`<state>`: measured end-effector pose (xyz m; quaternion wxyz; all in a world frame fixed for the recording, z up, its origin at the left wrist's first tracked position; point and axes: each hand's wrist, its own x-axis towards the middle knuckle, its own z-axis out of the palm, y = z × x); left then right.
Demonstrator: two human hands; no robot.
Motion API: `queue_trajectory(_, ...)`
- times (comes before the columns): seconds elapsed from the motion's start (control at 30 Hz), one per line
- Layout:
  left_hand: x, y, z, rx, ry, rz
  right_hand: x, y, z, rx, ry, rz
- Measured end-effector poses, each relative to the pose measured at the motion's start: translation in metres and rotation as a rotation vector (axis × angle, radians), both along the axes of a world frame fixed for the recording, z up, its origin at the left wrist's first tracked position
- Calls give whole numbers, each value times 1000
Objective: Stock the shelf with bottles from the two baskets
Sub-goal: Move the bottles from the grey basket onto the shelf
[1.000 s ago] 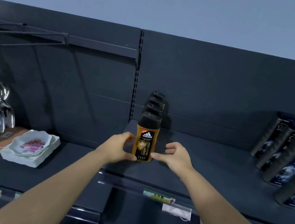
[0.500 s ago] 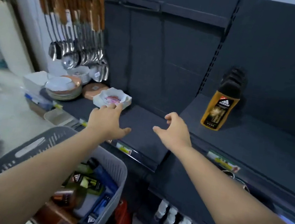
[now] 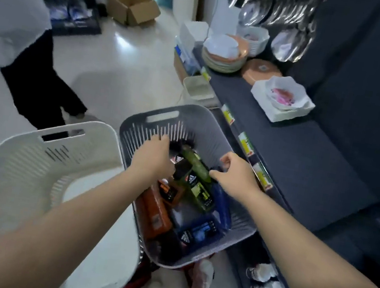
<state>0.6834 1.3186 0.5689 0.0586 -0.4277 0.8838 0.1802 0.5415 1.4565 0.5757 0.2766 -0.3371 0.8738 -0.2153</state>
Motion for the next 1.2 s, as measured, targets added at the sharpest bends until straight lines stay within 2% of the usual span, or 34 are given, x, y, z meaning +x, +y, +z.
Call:
queue_trajectory(0.2, -1, 35, -58, 200, -186, 226, 7, -48, -54, 80, -114, 221)
queue_trajectory(0.3, -5, 43, -81, 220, -203, 333, 9, -63, -77, 78, -148, 341)
queue_trajectory(0.47, -11, 39, -101, 210, -158, 470, 8, -74, -99, 107, 13, 542)
queue_trajectory(0.57, -12, 33, -112, 181, -247, 400, 6, -76, -105, 145, 110, 615)
queue_trajectory(0.67, -14, 21, -119, 276, -319, 359, 0, -78, -111, 263, 46, 647)
queue_trajectory(0.73, -20, 5, -121, 372, -334, 399, -3, -77, -113, 268, 45, 672)
queue_trajectory(0.87, -24, -28, -114, 506, -332, 492, -4, -72, -110, 304, 207, 732)
queue_trajectory(0.97, -24, -37, -112, 505, -319, 552, -2, -63, -110, 339, 224, 755)
queue_trajectory(1.03, -22, -36, -114, 483, -319, 591, 1, -55, -112, 286, 185, 730)
queue_trajectory(1.1, -22, -36, -114, 467, -278, 602, 2, -51, -115, 257, 64, 622)
queue_trajectory(1.2, -25, -36, -105, 445, -290, 457, 0, -53, -121, 252, -128, 496)
